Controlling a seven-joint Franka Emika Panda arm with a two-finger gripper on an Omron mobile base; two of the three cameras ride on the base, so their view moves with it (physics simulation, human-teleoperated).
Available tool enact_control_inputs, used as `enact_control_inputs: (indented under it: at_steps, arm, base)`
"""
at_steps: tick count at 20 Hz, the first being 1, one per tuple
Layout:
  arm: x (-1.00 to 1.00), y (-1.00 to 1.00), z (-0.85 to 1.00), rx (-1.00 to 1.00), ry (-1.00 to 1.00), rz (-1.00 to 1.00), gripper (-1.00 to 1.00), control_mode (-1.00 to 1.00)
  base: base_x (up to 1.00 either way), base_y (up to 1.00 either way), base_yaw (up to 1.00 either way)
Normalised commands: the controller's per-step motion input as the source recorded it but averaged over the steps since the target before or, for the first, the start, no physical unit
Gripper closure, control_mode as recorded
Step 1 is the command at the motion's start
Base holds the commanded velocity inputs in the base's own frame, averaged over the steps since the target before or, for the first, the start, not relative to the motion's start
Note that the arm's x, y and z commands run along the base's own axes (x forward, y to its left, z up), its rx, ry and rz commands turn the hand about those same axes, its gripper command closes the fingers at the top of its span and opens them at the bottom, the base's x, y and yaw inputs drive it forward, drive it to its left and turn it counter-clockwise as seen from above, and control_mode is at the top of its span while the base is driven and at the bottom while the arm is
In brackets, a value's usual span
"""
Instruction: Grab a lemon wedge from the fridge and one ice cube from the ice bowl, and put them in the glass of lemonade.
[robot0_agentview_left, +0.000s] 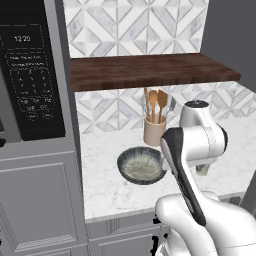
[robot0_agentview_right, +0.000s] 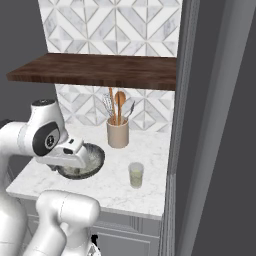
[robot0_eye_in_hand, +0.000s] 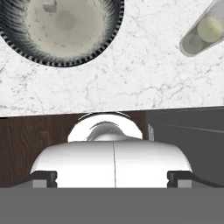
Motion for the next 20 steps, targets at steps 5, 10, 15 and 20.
enact_control_inputs:
  at_steps: [5, 10, 15, 20]
  arm:
    - [-0.02, 0.00, 0.00, 0.00, 0.00, 0.00, -1.00, 1.00]
    - [0.00, 0.00, 0.00, 0.00, 0.00, 0.00, -1.00, 1.00]
    - [0.00, 0.00, 0.00, 0.00, 0.00, 0.00, -1.00, 1.00]
    - [0.00, 0.00, 0.00, 0.00, 0.00, 0.00, -1.00, 1.00]
  base:
    - [-0.41, 0.13, 0.00]
    - [-0.76, 0.62, -0.02]
    - [-0.33, 0.38, -0.57]
    - [-0.05, 0.01, -0.95]
